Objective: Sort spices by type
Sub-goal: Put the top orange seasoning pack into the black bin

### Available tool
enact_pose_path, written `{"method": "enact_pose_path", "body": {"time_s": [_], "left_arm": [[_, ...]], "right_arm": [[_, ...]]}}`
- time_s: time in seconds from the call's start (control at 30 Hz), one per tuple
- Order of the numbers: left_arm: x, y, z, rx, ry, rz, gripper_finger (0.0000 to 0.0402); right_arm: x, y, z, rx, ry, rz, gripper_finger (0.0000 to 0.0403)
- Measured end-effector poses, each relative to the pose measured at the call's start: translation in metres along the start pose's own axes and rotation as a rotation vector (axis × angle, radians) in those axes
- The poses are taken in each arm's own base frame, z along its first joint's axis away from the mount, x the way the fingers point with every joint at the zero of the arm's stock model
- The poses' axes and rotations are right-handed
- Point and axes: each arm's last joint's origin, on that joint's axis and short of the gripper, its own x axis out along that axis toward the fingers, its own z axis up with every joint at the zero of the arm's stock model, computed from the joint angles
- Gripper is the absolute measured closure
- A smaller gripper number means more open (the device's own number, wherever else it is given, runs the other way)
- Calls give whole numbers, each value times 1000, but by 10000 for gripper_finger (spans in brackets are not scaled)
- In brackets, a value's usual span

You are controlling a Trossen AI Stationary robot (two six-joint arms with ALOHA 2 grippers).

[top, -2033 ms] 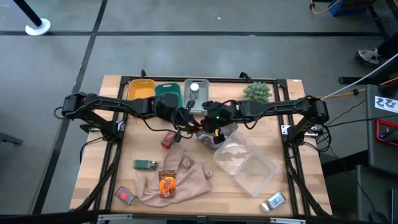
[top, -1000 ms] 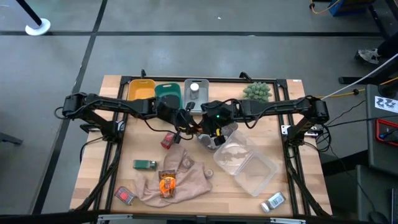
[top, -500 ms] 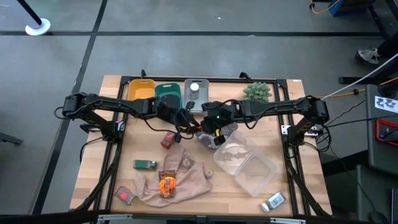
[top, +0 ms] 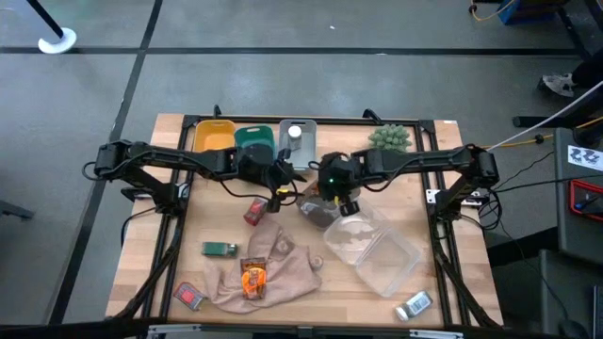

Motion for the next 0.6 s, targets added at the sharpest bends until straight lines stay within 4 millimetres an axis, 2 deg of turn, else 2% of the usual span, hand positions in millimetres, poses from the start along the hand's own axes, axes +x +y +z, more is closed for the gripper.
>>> {"method": "enact_pose_path", "body": {"time_s": [0.13, 0.4, 0.6], "left_arm": [[0, -1, -3, -5, 33, -8, 220], [-1, -3, -13, -18, 136, -33, 220], [-2, -4, -17, -24, 181, -44, 220]], "right_arm": [[6, -7, -12, 61, 109, 8, 376], [43, -36, -28, 165, 198, 84, 383], [66, -41, -39, 200, 279, 174, 376]]}}
